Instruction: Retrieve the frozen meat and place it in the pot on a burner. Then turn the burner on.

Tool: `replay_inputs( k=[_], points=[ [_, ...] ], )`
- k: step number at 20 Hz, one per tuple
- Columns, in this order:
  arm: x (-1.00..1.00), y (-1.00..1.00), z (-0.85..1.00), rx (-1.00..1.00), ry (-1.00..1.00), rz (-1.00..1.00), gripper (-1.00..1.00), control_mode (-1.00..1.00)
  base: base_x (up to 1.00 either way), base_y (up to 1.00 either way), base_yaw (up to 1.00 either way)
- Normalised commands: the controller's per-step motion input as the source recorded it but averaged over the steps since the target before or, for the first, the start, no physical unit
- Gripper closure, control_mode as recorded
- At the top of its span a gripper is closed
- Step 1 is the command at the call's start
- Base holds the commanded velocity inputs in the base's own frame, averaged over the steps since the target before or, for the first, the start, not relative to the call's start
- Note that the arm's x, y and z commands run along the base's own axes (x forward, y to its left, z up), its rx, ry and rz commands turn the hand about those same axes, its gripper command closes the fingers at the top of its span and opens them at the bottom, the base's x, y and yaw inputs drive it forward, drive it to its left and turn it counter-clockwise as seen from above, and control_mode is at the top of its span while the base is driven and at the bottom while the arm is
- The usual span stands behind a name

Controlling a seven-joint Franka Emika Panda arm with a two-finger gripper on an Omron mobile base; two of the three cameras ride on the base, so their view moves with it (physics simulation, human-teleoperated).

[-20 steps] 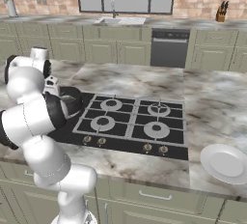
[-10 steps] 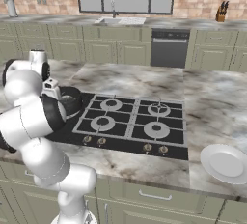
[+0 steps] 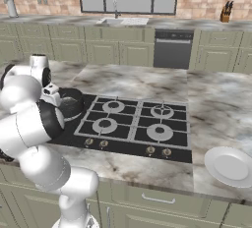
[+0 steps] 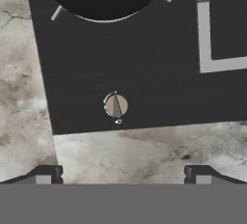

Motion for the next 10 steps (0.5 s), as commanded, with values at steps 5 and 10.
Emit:
replay_inputs(
  k=[5,10],
  points=[
    [0.0,0.0,-0.03,-0.01,0.0,-0.02,-1.0,-1.0,0.0,0.0,0.0],
    [0.0,0.0,-0.06,-0.04,0.0,0.0,-1.0,-1.0,0.0,0.0,0.0]
  ],
)
